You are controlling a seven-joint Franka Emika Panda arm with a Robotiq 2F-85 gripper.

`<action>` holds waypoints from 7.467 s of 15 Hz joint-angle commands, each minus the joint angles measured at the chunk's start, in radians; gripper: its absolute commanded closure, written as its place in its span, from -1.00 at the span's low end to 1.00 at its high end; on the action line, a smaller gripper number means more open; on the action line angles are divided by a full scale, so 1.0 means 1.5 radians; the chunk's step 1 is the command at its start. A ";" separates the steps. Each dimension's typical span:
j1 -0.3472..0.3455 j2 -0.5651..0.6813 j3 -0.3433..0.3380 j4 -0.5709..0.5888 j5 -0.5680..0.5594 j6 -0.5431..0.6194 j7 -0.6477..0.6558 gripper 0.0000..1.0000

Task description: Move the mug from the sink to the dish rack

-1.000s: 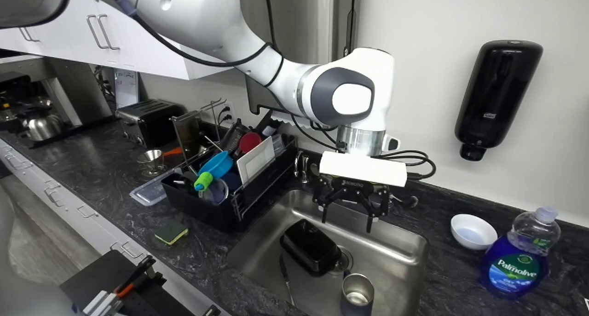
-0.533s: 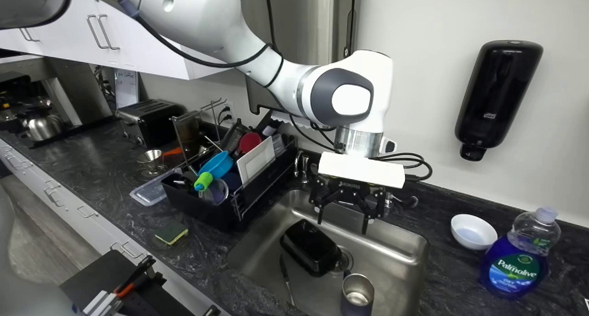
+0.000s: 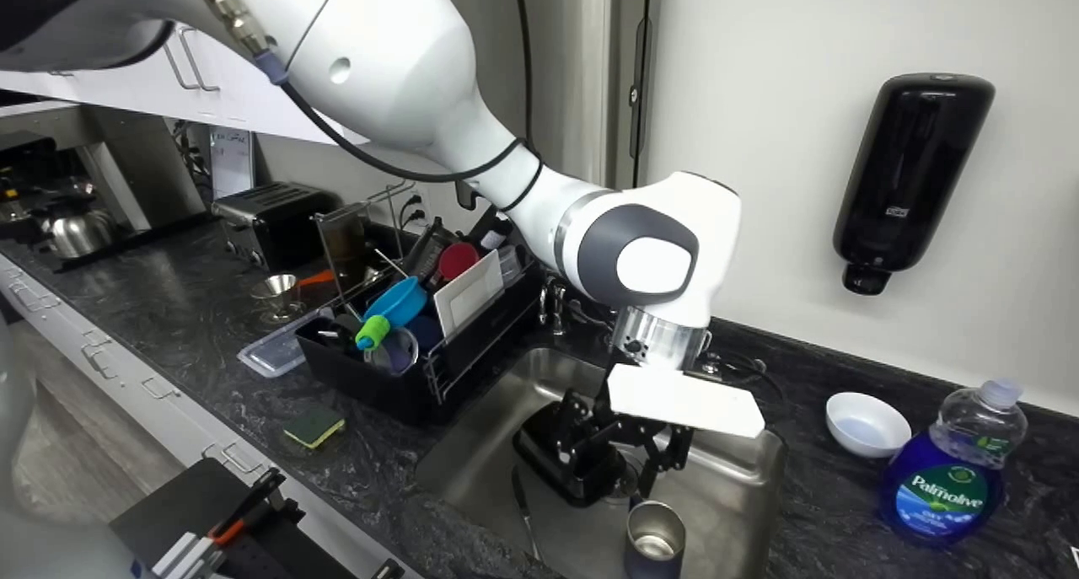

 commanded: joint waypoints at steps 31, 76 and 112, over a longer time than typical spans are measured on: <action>-0.144 0.166 0.140 -0.074 0.186 0.435 -0.311 -1.00; -0.178 0.405 0.165 0.058 0.020 0.612 -0.306 0.93; -0.144 -0.066 0.126 -0.094 0.315 -0.166 -0.561 0.97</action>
